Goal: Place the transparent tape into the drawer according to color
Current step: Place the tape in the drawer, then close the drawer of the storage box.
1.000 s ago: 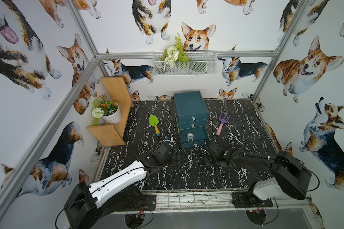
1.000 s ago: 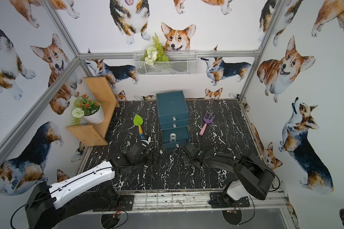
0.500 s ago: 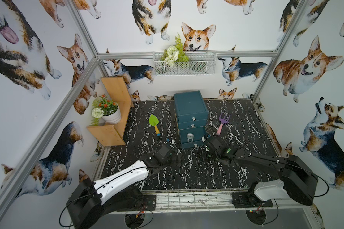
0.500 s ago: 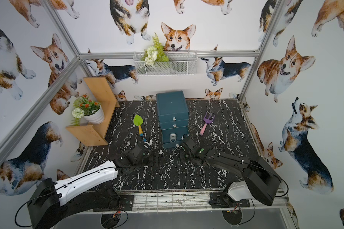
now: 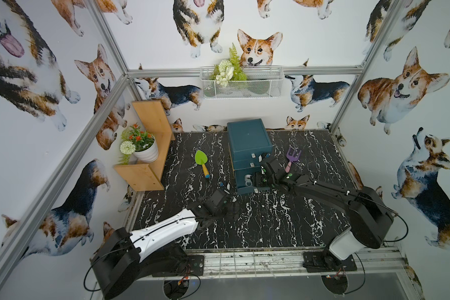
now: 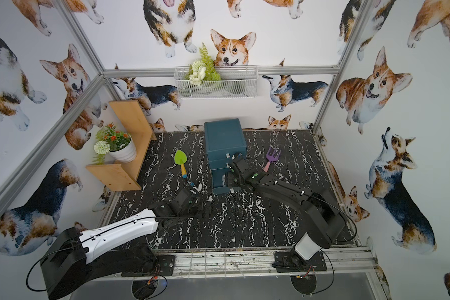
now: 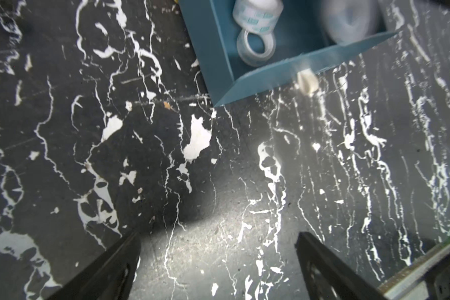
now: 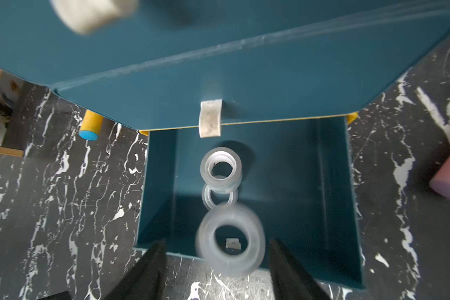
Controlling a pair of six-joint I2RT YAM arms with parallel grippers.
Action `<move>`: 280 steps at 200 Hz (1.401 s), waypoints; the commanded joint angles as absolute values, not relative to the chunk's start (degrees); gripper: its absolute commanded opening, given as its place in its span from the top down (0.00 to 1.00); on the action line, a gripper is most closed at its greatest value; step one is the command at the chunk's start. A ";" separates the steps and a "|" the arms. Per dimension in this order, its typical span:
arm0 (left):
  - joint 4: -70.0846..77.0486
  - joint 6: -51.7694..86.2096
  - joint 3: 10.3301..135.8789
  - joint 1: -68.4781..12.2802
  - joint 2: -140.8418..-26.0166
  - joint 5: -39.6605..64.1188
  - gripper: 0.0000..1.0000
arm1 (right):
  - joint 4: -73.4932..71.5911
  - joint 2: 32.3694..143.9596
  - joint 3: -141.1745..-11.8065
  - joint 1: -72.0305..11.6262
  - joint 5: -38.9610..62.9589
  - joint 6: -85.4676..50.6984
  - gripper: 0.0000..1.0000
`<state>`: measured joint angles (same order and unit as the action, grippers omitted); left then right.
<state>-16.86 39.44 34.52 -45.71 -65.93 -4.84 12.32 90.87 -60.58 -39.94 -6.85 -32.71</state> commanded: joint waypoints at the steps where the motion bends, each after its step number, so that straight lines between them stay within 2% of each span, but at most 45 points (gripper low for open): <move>1: -18.28 39.46 34.63 -45.48 -64.75 -6.39 0.01 | 9.58 89.71 -59.27 -40.17 -8.68 -31.44 0.20; 17: -18.71 39.46 35.23 -44.67 -64.15 -7.19 0.01 | 8.39 86.58 -56.77 -40.17 -9.05 -31.92 0.19; 25: -18.72 39.18 35.77 -43.73 -63.54 -7.38 0.01 | 8.34 84.74 -55.02 -40.33 -8.93 -32.07 0.21; 54: -18.75 37.26 40.78 -37.45 -60.97 -6.99 0.01 | 7.28 78.73 -46.88 -41.85 -7.47 -33.76 0.46; 73: -17.15 35.45 47.32 -33.19 -61.53 -6.16 0.01 | 4.05 75.98 -41.25 -42.76 -6.30 -35.64 0.53; 115: -12.94 30.10 62.83 -30.67 -71.45 -13.76 0.01 | -2.90 73.44 -32.32 -43.31 -5.07 -38.32 0.54; 158: -10.46 30.46 72.85 -27.51 -86.33 -13.20 0.01 | -7.60 76.30 -31.28 -43.55 -3.44 -38.55 0.54; 190: -18.91 28.87 81.89 -27.18 -96.39 -16.69 0.02 | -13.07 80.98 -33.42 -43.52 -3.08 -37.49 0.55; 249: -21.75 27.66 82.44 -26.19 -100.42 -16.85 0.06 | -22.59 96.27 -43.76 -41.62 -6.41 -34.54 0.57; 280: -22.07 27.24 81.46 -25.62 -100.72 -16.29 0.07 | -33.27 102.01 -46.44 -40.81 -9.55 -33.29 0.57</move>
